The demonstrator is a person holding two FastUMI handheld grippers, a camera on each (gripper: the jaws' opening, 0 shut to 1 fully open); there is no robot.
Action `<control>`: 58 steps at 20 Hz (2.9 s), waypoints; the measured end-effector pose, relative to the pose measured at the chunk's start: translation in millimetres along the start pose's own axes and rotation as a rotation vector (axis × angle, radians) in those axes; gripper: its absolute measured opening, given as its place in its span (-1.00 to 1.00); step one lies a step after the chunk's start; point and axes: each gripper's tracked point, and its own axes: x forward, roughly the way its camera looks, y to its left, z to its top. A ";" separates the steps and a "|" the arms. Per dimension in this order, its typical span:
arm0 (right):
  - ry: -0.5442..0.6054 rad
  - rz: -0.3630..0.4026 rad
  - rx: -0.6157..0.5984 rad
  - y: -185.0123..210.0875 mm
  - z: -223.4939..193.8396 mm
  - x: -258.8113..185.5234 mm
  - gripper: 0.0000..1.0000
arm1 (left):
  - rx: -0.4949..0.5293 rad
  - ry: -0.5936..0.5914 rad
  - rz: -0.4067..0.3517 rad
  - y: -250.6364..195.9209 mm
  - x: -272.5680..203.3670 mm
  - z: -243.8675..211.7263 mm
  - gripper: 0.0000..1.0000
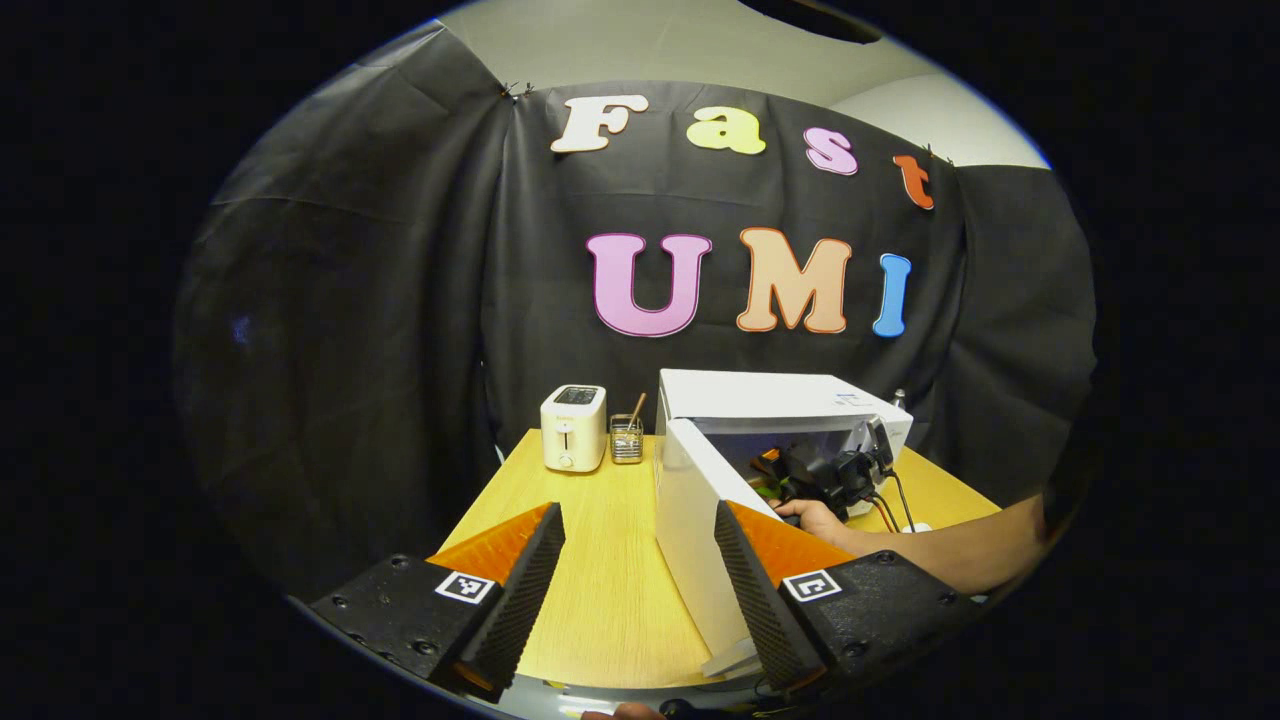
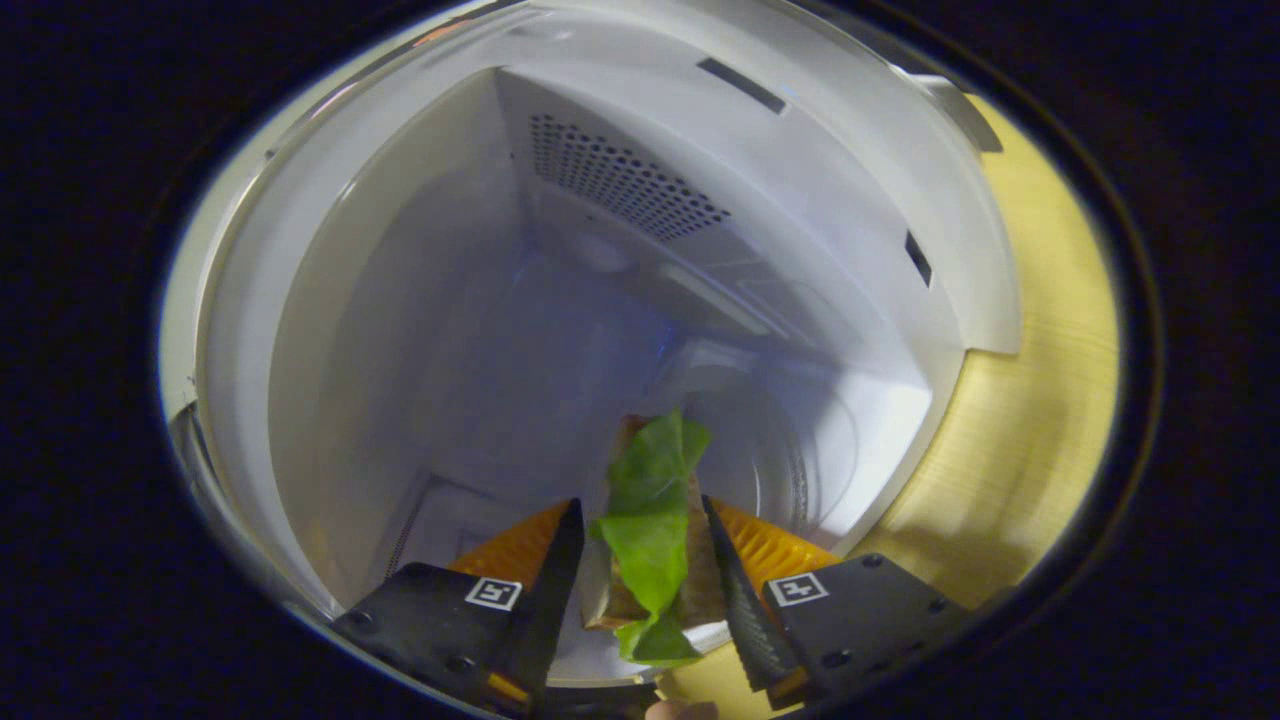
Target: Open the microwave oven with the left hand, put the food in, and close the microwave oven.
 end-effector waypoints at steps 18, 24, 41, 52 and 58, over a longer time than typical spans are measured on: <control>-0.019 0.060 -0.525 -14.2 53.2 -59.9 0.98 | 0.047 0.004 -0.015 -1.8 6.7 2.9 0.79; -0.032 0.160 -0.713 -3.2 83.6 -118.6 0.80 | 0.040 0.013 0.066 0.0 -11.1 -6.5 0.79; -0.069 0.338 -0.942 -27.0 191.1 -299.4 0.80 | 0.008 0.007 0.272 -9.5 -57.4 -37.3 0.76; -0.106 0.377 -1.016 -48.2 228.8 -332.0 0.82 | 0.036 0.116 0.311 -12.1 -37.1 -84.5 -1.00; -0.077 0.373 -0.992 -48.3 227.0 -316.9 0.82 | 0.070 0.210 0.302 -31.1 -32.4 -116.3 -1.00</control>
